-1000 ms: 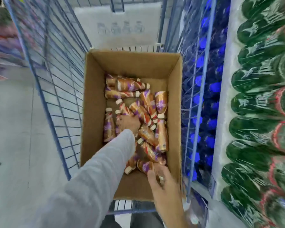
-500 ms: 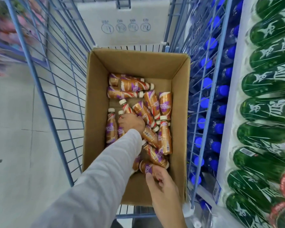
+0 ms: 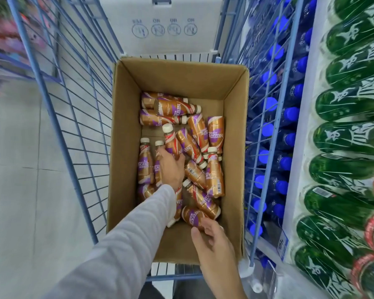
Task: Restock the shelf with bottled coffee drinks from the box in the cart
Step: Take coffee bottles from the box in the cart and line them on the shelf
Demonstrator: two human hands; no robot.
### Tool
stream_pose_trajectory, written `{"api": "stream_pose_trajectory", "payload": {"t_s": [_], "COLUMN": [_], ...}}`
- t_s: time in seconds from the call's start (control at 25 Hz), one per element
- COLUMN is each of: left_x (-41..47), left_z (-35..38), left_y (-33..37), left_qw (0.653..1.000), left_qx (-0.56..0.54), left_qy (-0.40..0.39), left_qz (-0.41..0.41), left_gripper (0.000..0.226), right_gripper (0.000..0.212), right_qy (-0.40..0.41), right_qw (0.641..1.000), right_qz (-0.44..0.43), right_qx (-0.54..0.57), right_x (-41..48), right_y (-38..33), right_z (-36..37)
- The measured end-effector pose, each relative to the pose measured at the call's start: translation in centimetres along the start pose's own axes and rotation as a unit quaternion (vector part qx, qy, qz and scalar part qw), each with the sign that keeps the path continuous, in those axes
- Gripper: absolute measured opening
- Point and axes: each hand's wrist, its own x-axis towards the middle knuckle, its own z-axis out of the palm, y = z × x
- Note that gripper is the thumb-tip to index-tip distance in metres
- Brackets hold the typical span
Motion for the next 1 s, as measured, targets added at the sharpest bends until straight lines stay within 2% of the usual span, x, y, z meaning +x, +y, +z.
{"api": "stream_pose_trajectory", "payload": {"t_s": [0.16, 0.32, 0.36, 0.44, 0.52, 0.56, 0.6, 0.64, 0.68, 0.72, 0.76, 0.8, 1.0], "left_x": [-0.2, -1.4, -2.1, -3.8, -5.5, -6.3, -7.1, -7.9, -8.6, -9.2, -9.7, -10.2, -11.7], "left_z": [-2.8, -8.6, -10.2, -12.8, -14.8, -15.6, -16.4, -17.0, -17.5, -18.0, -18.4, -18.6, -19.1], "left_y": [0.6, 1.9, 2.1, 1.7, 0.9, 0.3, -0.2, -0.7, -1.2, -1.6, -2.1, -2.5, -2.7], "left_qw": [0.995, 0.978, 0.974, 0.967, 0.958, 0.955, 0.954, 0.954, 0.954, 0.954, 0.955, 0.956, 0.956], "left_qx": [-0.072, -0.174, -0.189, -0.207, -0.228, -0.235, -0.237, -0.236, -0.235, -0.234, -0.228, -0.222, -0.218], "left_qy": [-0.061, -0.114, -0.125, -0.143, -0.164, -0.170, -0.169, -0.164, -0.159, -0.154, -0.148, -0.144, -0.138], "left_qz": [0.005, -0.021, -0.029, -0.043, -0.056, -0.064, -0.073, -0.083, -0.095, -0.106, -0.115, -0.124, -0.140], "left_gripper": [0.062, 0.069, 0.075, 0.078, 0.067, 0.063, 0.062, 0.064, 0.068, 0.071, 0.072, 0.073, 0.087], "right_gripper": [0.033, 0.031, 0.034, 0.045, 0.057, 0.061, 0.064, 0.066, 0.069, 0.070, 0.069, 0.065, 0.048], "right_qy": [-0.026, -0.036, -0.043, -0.089, -0.105, -0.098, -0.080, -0.073, -0.070, -0.032, -0.003, 0.005, 0.072], "right_qw": [0.999, 0.990, 0.977, 0.925, 0.862, 0.848, 0.860, 0.895, 0.951, 0.990, 0.999, 0.998, 0.997], "right_qz": [-0.015, 0.009, 0.031, 0.091, 0.145, 0.167, 0.171, 0.150, 0.112, 0.076, 0.052, 0.055, 0.000], "right_qx": [0.019, 0.135, 0.207, 0.359, 0.474, 0.494, 0.474, 0.413, 0.278, 0.112, 0.001, -0.044, 0.033], "right_x": [-0.2, 4.1, 6.1, 10.4, 14.1, 15.8, 17.3, 18.5, 19.3, 20.4, 21.4, 22.0, 20.5], "right_y": [-1.3, -4.9, -6.3, -9.4, -12.4, -13.2, -13.7, -14.1, -14.3, -14.7, -15.2, -15.6, -16.1], "right_z": [-0.2, -0.3, 0.0, 1.0, 2.0, 2.7, 3.3, 3.7, 4.1, 4.5, 5.1, 5.5, 7.2]}}
